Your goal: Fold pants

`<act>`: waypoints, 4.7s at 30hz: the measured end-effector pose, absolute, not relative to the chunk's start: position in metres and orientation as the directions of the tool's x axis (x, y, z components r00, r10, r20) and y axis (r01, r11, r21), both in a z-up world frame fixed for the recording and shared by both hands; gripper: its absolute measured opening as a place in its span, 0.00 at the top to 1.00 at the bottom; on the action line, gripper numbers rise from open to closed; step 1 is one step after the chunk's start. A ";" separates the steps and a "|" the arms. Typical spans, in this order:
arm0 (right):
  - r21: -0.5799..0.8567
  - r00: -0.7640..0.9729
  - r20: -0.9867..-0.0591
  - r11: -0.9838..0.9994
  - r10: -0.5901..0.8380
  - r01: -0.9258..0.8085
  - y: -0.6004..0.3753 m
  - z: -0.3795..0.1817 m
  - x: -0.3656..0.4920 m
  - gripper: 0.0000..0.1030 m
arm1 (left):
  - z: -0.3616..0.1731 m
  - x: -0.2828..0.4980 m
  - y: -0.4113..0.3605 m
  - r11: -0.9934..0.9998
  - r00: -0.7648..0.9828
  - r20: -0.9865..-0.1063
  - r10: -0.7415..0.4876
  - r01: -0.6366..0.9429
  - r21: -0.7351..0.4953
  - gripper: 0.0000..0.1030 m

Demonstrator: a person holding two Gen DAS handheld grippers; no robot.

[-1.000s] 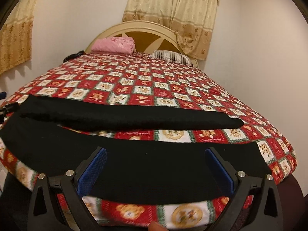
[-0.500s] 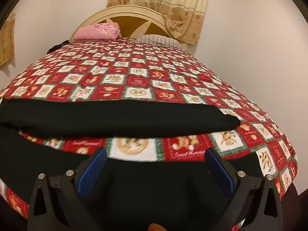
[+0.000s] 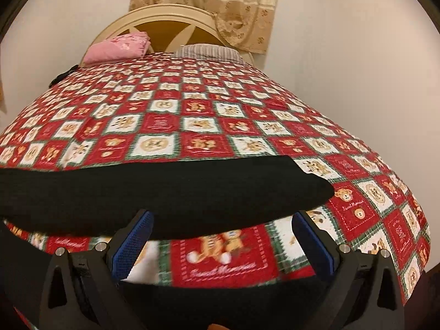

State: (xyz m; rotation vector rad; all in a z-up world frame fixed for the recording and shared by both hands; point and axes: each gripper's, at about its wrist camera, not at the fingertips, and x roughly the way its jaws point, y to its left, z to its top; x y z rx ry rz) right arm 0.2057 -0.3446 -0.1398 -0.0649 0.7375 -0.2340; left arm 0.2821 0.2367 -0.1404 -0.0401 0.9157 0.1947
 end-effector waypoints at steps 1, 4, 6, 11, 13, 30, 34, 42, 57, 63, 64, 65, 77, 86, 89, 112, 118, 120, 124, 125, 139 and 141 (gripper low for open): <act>-0.131 0.715 -0.660 0.972 -0.231 0.193 -0.349 -0.140 0.207 0.04 | -0.144 0.286 0.240 0.984 0.586 -0.800 0.128 -0.178 0.028 0.21; -0.090 0.705 -0.676 0.974 -0.213 0.208 -0.363 -0.144 0.210 0.14 | -0.151 0.290 0.248 0.984 0.594 -0.799 0.098 -0.177 -0.011 0.24; -0.077 0.689 -0.695 0.973 -0.208 0.217 -0.372 -0.149 0.214 0.19 | -0.161 0.294 0.254 0.985 0.569 -0.820 0.067 -0.169 -0.037 0.24; -0.065 0.671 -0.709 0.968 -0.215 0.241 -0.392 -0.155 0.220 0.30 | -0.166 0.292 0.260 0.986 0.576 -0.817 0.010 -0.142 -0.088 0.21; -0.057 0.666 -0.714 0.965 -0.217 0.254 -0.400 -0.155 0.221 0.31 | -0.166 0.295 0.259 0.988 0.569 -0.822 0.008 -0.130 -0.081 0.20; -0.069 0.655 -0.672 0.910 -0.345 0.409 -0.506 -0.111 0.235 0.31 | -0.156 0.295 0.265 0.984 0.608 -0.782 -0.139 -0.008 -0.180 0.62; 0.023 0.656 -0.712 0.925 -0.251 0.379 -0.531 -0.111 0.255 0.31 | -0.156 0.298 0.261 0.985 0.604 -0.785 -0.137 0.000 -0.172 0.62; 0.048 0.598 -0.793 0.969 -0.112 0.244 -0.516 -0.139 0.313 0.29 | -0.159 0.298 0.251 0.992 0.593 -0.797 -0.112 0.024 -0.122 0.51; 0.025 0.481 -0.874 0.985 -0.061 0.172 -0.498 -0.169 0.349 0.89 | -0.155 0.299 0.246 0.985 0.588 -0.790 -0.170 0.086 -0.148 0.84; -0.004 0.543 -0.834 0.986 -0.095 0.166 -0.486 -0.146 0.339 0.95 | -0.143 0.291 0.248 0.983 0.616 -0.767 -0.180 0.091 -0.158 0.87; -0.001 0.558 -0.824 0.986 -0.096 0.167 -0.486 -0.141 0.336 0.95 | -0.140 0.289 0.248 0.982 0.625 -0.758 -0.186 0.092 -0.165 0.87; -0.003 0.571 -0.814 0.986 -0.101 0.169 -0.486 -0.136 0.333 0.95 | -0.138 0.289 0.248 0.981 0.630 -0.753 -0.190 0.094 -0.169 0.87; 0.037 0.727 -0.683 0.992 -0.064 0.121 -0.475 -0.087 0.272 0.96 | -0.107 0.253 0.255 0.948 0.722 -0.624 -0.299 0.151 -0.280 0.88; 0.109 0.828 -0.560 0.989 -0.022 0.100 -0.481 -0.065 0.190 0.96 | -0.083 0.199 0.264 0.917 0.774 -0.508 -0.378 0.235 -0.323 0.88; 0.130 0.836 -0.549 0.985 -0.023 0.112 -0.486 -0.070 0.168 0.96 | -0.085 0.179 0.263 0.908 0.775 -0.490 -0.399 0.260 -0.328 0.88; 0.189 0.778 -0.627 0.961 -0.040 0.201 -0.523 -0.136 0.060 0.96 | -0.142 0.091 0.269 0.905 0.746 -0.516 -0.421 0.306 -0.295 0.83; 0.155 0.753 -0.656 0.968 -0.049 0.197 -0.519 -0.148 0.050 0.96 | -0.151 0.076 0.284 0.922 0.747 -0.545 -0.381 0.267 -0.280 0.56; 0.148 0.752 -0.656 0.967 -0.060 0.207 -0.520 -0.147 0.046 0.96 | -0.152 0.070 0.292 0.927 0.753 -0.546 -0.367 0.247 -0.282 0.48; 0.140 0.747 -0.658 0.960 -0.094 0.244 -0.525 -0.141 0.037 0.68 | -0.152 0.056 0.307 0.940 0.763 -0.556 -0.328 0.205 -0.274 0.42; 0.121 0.749 -0.653 0.960 -0.115 0.253 -0.525 -0.137 0.032 0.68 | -0.152 0.054 0.309 0.945 0.768 -0.560 -0.311 0.189 -0.266 0.42; 0.099 0.833 -0.553 0.992 -0.008 0.075 -0.415 -0.065 0.057 0.68 | -0.130 0.047 0.292 0.939 0.827 -0.479 -0.293 0.154 -0.308 0.42; 0.107 0.804 -0.585 0.993 0.109 -0.057 -0.364 -0.065 0.086 0.68 | -0.128 0.057 0.276 0.932 0.814 -0.479 -0.327 0.194 -0.306 0.42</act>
